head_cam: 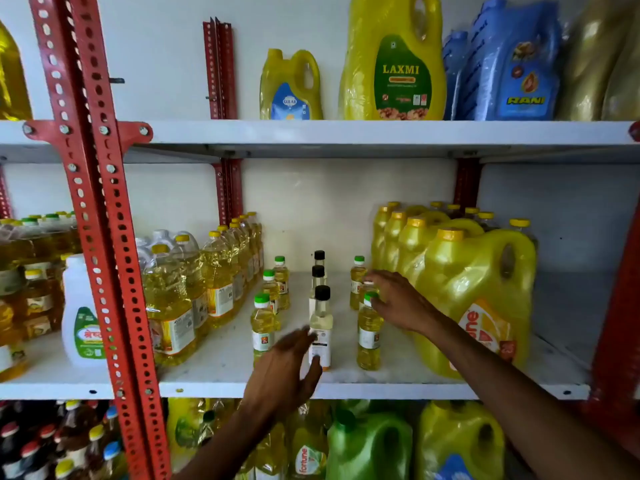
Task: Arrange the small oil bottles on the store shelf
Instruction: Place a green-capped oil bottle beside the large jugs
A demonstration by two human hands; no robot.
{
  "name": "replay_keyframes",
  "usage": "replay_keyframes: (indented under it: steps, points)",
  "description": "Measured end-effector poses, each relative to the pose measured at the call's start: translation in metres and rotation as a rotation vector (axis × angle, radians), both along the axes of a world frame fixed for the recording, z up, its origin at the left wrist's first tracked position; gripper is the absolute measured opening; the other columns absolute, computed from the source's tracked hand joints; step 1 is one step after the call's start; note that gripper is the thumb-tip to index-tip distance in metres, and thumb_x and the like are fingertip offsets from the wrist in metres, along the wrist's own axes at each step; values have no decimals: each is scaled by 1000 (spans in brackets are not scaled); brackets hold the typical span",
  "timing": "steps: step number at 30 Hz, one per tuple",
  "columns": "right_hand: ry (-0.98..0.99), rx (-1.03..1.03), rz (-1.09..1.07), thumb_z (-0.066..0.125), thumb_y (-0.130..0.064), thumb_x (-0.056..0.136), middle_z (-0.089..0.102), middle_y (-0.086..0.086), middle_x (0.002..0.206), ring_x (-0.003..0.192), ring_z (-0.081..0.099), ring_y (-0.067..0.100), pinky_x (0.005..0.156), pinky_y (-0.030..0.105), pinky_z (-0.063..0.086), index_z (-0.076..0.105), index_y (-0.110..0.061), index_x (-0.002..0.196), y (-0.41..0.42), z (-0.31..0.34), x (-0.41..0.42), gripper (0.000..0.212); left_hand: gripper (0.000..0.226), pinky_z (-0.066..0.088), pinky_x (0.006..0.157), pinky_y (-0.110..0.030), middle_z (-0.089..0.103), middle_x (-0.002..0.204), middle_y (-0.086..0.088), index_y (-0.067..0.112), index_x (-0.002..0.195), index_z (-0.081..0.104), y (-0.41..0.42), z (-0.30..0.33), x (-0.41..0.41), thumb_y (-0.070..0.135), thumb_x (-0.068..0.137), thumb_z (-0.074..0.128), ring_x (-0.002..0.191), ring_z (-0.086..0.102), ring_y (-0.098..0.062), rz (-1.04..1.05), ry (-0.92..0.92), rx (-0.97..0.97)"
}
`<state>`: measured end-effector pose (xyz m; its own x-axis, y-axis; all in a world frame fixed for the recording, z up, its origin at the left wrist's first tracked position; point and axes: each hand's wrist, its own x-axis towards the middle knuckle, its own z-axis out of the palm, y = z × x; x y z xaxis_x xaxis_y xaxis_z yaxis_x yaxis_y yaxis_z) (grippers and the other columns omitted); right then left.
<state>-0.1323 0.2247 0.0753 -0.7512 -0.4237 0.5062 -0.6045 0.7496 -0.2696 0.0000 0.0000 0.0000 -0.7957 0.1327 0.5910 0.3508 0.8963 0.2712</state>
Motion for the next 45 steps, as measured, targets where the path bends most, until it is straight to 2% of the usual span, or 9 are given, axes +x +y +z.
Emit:
replay_keyframes:
  steps: [3,6,11,15,20,26,31,38,45]
  points:
    - [-154,32,8,57,-4,84,56,9,140,129,51,25,109,33,41,57,-18,128,0,-3,-3,46,48,46,104,-32,52,144,-1,22,138,46,2,-30,-2,36,93,52,128,52,-17,38,-182,-18]
    - [-182,-4,2,54,1,86,62,11,133,122,58,24,101,29,46,63,-16,122,-1,-2,-4,41,56,34,113,-34,36,154,0,24,144,36,-1,-50,-8,38,93,53,142,33,-16,82,-331,-37]
    - [-180,-26,15,67,-6,83,70,10,120,98,66,17,89,23,47,69,-16,114,2,5,-8,33,59,25,117,-31,30,157,0,21,146,30,-4,-59,-16,32,93,55,145,25,-16,89,-373,-122]
    - [-168,-35,9,73,-19,80,73,9,113,80,60,9,81,22,47,70,-16,112,7,4,-8,32,60,24,117,-31,31,157,0,21,146,30,-4,-64,-19,32,93,56,145,24,-16,91,-354,-118]
    - [-165,-68,-21,75,-23,78,73,11,111,86,62,12,79,19,42,71,-14,111,8,5,-3,34,59,24,117,-32,32,156,0,23,145,33,-4,-69,-22,31,92,58,145,24,-17,97,-351,-72]
    - [-219,-68,0,79,-21,74,71,10,119,95,67,17,88,26,51,67,-18,117,7,3,-1,45,58,30,115,-32,37,153,-1,22,143,37,-1,-66,-22,30,90,61,142,31,-19,107,-355,-35]
    - [-199,-105,-23,81,-19,72,73,13,111,101,68,20,80,19,44,71,-13,109,8,4,3,39,59,33,113,-33,41,152,-3,21,142,40,0,-64,-20,27,88,64,140,36,-20,110,-358,-14]
    - [-187,-102,-44,79,-17,74,72,14,114,106,66,22,80,17,40,70,-10,112,11,4,11,39,59,37,110,-31,46,147,-3,20,140,42,1,-62,-19,26,86,65,135,42,-20,114,-351,-3]
    - [-179,-87,-47,79,-20,73,73,14,113,106,66,25,89,26,49,71,-11,109,13,4,14,38,58,39,109,-31,48,146,-4,19,140,42,2,-63,-19,27,87,65,133,44,-19,116,-346,-3]
